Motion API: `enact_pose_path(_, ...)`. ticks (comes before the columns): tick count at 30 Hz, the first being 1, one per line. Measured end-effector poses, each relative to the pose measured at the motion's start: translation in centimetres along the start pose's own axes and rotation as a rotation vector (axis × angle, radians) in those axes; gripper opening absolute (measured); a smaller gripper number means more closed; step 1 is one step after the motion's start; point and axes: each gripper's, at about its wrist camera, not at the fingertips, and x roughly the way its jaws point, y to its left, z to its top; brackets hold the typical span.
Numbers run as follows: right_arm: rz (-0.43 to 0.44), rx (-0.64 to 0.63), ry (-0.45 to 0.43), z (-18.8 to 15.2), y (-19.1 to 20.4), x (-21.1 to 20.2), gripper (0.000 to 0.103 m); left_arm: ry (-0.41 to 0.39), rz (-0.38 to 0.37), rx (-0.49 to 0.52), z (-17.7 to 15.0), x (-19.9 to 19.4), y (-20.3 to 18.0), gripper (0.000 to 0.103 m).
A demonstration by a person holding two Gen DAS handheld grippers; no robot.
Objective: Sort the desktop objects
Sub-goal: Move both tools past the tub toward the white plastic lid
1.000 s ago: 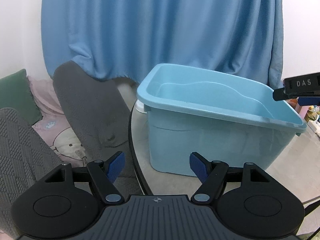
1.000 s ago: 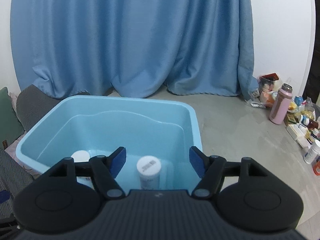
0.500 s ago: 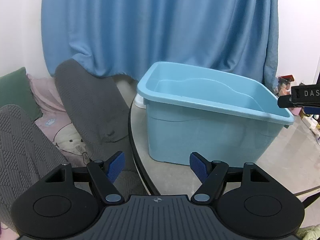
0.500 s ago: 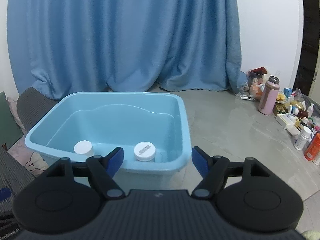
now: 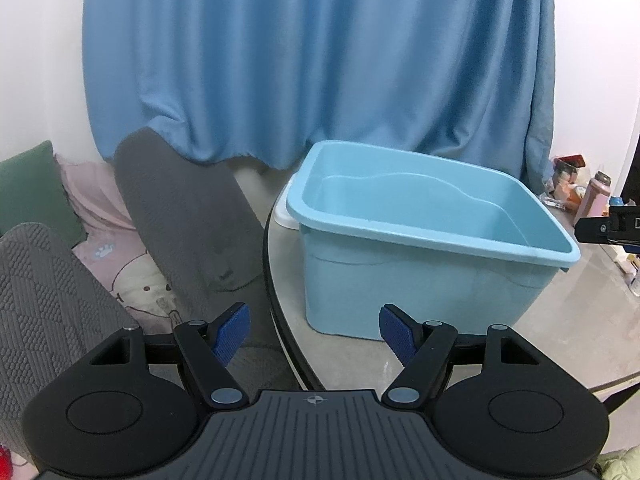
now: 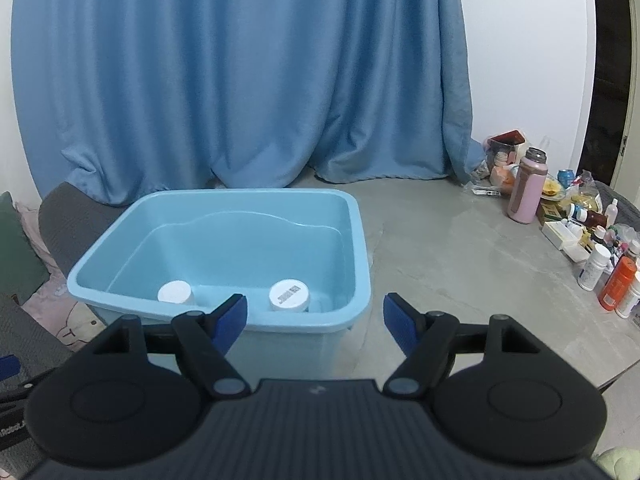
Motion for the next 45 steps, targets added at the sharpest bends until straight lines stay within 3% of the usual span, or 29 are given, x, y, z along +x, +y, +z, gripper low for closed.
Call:
enact_pose_path(15, 0.033, 0.009, 0.057, 2.9, 0.5, 2.9, 0.075, 0.013, -0.004, 0.048, 6.0, 2.4, -1.3, 0.074)
enact_pose_path(34, 0.062, -0.032, 0.069, 5.1, 1.2, 5.7, 0.075, 0.065, 0.039, 0.004, 10.6, 6.5, -1.7, 0.074)
enact_pose_path(45, 0.059, -0.013, 0.084, 6.4, 2.4, 6.9, 0.075, 0.068, 0.024, 0.046, 12.7, 7.8, -1.5, 0.074)
